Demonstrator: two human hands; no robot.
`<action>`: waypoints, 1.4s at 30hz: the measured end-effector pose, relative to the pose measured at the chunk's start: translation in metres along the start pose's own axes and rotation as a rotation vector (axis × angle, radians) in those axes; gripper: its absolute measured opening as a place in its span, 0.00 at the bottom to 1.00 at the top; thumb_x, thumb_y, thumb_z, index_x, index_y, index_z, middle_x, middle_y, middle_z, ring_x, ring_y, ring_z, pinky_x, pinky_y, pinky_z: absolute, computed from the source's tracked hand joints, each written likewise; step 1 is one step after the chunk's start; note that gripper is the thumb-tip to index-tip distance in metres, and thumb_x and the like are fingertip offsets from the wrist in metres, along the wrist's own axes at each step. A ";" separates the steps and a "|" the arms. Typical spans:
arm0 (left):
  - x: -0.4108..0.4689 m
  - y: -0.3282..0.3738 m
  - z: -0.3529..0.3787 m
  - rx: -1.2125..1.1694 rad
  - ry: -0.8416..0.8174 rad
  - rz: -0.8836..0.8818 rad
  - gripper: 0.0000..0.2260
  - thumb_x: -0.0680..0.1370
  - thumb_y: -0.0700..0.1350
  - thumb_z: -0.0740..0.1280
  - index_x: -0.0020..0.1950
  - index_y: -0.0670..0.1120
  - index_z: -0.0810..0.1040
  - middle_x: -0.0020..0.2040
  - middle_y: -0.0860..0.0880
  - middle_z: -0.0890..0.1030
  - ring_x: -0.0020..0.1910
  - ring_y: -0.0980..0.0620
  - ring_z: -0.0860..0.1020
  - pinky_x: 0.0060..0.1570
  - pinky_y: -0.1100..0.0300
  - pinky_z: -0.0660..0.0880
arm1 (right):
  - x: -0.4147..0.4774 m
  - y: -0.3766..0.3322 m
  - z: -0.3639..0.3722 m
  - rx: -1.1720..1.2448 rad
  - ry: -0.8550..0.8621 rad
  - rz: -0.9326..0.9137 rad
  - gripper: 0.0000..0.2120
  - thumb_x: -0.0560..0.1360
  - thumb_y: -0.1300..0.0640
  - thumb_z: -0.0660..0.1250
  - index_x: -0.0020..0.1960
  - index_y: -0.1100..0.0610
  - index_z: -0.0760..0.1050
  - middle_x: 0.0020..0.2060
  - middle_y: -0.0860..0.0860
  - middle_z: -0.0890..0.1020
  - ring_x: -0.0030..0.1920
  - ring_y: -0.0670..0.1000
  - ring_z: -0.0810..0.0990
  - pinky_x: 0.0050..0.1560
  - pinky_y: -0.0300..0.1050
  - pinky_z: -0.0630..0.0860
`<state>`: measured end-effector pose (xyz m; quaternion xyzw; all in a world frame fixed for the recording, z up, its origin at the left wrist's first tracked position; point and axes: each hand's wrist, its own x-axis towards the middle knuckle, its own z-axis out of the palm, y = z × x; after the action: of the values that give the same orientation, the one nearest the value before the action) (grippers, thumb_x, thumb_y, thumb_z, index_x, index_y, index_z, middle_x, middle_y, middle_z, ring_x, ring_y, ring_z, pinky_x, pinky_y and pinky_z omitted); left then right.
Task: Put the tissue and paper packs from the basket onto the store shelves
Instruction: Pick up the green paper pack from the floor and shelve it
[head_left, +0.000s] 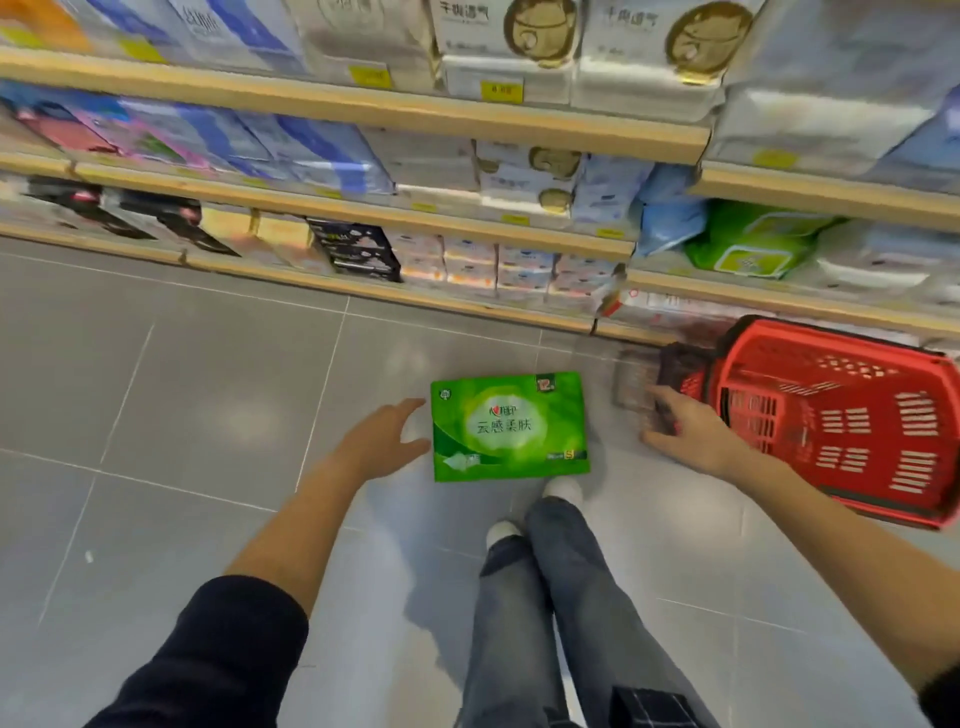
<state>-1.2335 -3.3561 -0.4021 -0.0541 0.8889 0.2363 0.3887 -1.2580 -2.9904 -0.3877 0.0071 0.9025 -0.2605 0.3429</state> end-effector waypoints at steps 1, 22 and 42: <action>0.011 -0.005 0.006 -0.002 -0.012 -0.011 0.29 0.76 0.51 0.65 0.75 0.50 0.57 0.70 0.41 0.68 0.64 0.42 0.71 0.61 0.53 0.67 | 0.010 0.003 0.006 0.006 -0.018 0.014 0.30 0.71 0.62 0.69 0.69 0.64 0.62 0.66 0.62 0.71 0.65 0.59 0.70 0.60 0.41 0.62; 0.331 -0.166 0.258 -0.137 -0.031 -0.201 0.33 0.74 0.46 0.69 0.75 0.48 0.57 0.66 0.37 0.70 0.64 0.39 0.70 0.60 0.50 0.67 | 0.301 0.200 0.267 0.117 -0.092 0.209 0.45 0.64 0.58 0.76 0.74 0.54 0.54 0.71 0.60 0.63 0.68 0.61 0.65 0.67 0.52 0.63; 0.397 -0.238 0.339 -0.386 0.158 -0.092 0.50 0.58 0.61 0.75 0.68 0.72 0.44 0.69 0.54 0.67 0.67 0.45 0.69 0.63 0.50 0.68 | 0.373 0.274 0.363 0.221 -0.026 0.140 0.62 0.56 0.57 0.80 0.69 0.35 0.37 0.74 0.55 0.56 0.71 0.55 0.59 0.67 0.49 0.60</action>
<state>-1.2160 -3.3750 -0.9756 -0.1862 0.8516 0.3791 0.3104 -1.2677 -2.9884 -0.9756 0.1043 0.8612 -0.3337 0.3688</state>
